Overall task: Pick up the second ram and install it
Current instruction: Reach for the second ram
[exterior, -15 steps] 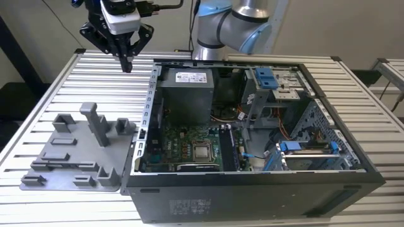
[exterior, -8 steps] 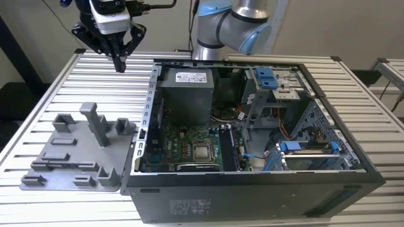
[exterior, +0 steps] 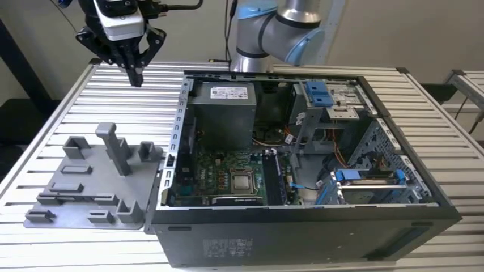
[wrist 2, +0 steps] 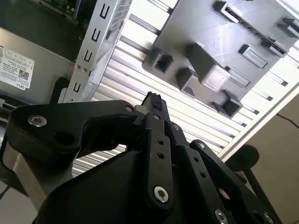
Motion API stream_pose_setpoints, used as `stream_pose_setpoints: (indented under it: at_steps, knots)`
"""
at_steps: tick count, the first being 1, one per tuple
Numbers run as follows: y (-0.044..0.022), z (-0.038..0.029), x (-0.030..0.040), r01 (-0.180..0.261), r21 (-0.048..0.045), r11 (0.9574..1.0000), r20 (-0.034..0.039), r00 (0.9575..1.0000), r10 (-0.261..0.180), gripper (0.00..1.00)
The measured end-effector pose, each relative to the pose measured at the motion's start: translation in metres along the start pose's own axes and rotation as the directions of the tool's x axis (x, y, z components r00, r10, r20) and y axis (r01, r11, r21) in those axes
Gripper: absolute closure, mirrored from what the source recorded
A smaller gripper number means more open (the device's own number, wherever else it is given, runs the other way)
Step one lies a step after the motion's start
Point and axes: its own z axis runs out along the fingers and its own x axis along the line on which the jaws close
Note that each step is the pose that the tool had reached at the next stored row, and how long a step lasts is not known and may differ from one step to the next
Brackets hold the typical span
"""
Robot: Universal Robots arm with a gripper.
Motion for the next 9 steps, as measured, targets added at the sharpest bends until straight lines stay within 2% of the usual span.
stream_pose_setpoints:
  at_steps: [9]
  knots:
    - [-0.001, -0.0003, 0.0147, 0.0, -0.0003, 1.0, 0.0036, 1.0, 0.0, 0.89]
